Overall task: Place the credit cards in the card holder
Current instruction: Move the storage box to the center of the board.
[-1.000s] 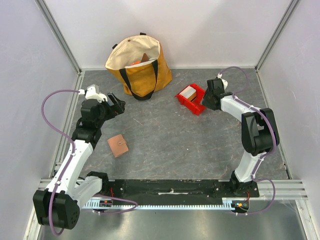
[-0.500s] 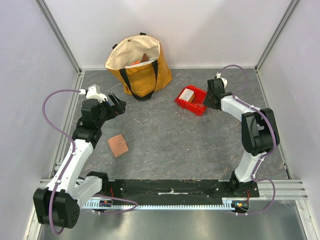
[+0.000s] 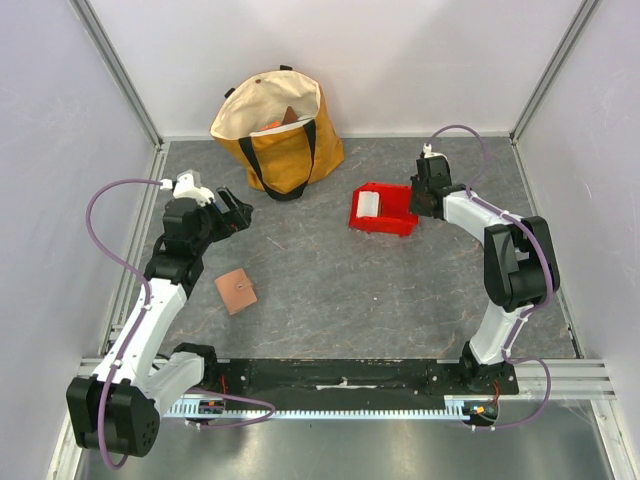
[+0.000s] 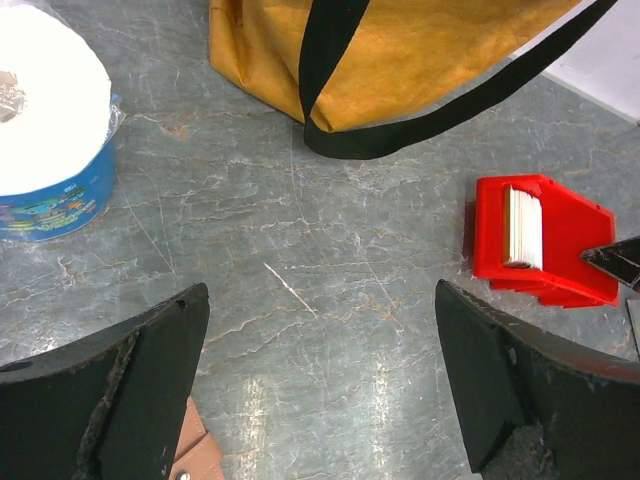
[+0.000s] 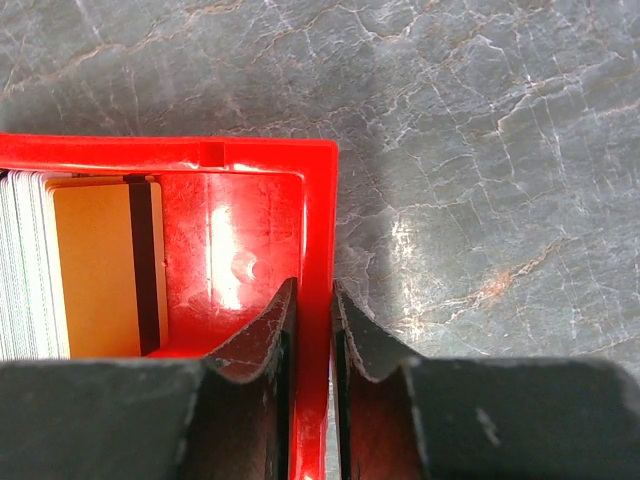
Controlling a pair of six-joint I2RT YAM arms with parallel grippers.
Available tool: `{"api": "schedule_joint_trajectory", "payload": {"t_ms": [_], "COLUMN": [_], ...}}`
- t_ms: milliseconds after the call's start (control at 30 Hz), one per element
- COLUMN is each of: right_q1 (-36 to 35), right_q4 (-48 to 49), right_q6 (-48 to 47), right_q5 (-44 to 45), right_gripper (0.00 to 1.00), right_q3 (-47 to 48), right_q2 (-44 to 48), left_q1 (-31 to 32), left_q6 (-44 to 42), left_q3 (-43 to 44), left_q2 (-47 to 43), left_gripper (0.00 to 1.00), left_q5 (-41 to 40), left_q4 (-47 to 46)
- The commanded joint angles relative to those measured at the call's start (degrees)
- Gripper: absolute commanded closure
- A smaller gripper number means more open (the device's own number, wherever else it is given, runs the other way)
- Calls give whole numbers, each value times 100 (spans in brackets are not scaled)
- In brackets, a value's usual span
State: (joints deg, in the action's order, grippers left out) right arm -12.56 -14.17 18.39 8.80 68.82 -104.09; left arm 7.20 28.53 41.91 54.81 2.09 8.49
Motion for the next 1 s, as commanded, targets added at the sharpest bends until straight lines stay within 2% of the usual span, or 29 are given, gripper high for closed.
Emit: {"api": "schedule_joint_trajectory", "payload": {"t_ms": [0, 233, 533, 733, 967], "right_q1": [34, 25, 25, 34, 34], "right_q4": [-279, -358, -577, -788, -859], "right_q6": [-967, -1978, -2805, -2929, -2798], "right_q5": [-606, -1379, -1644, -1592, -1512], "right_gripper": [81, 81, 80, 77, 69], "right_q3": [97, 202, 457, 694, 730], "right_q2": [56, -14, -93, -251, -357], "left_q1": [-8, -8, -17, -17, -8], "left_q6": [117, 108, 179, 363, 706], "left_q3": [81, 45, -34, -235, -596], "left_q2": [4, -14, -23, 39, -22], "left_gripper": [1, 1, 1, 1, 1], "left_q5": [116, 178, 266, 38, -480], "left_q4": [47, 74, 196, 495, 811]}}
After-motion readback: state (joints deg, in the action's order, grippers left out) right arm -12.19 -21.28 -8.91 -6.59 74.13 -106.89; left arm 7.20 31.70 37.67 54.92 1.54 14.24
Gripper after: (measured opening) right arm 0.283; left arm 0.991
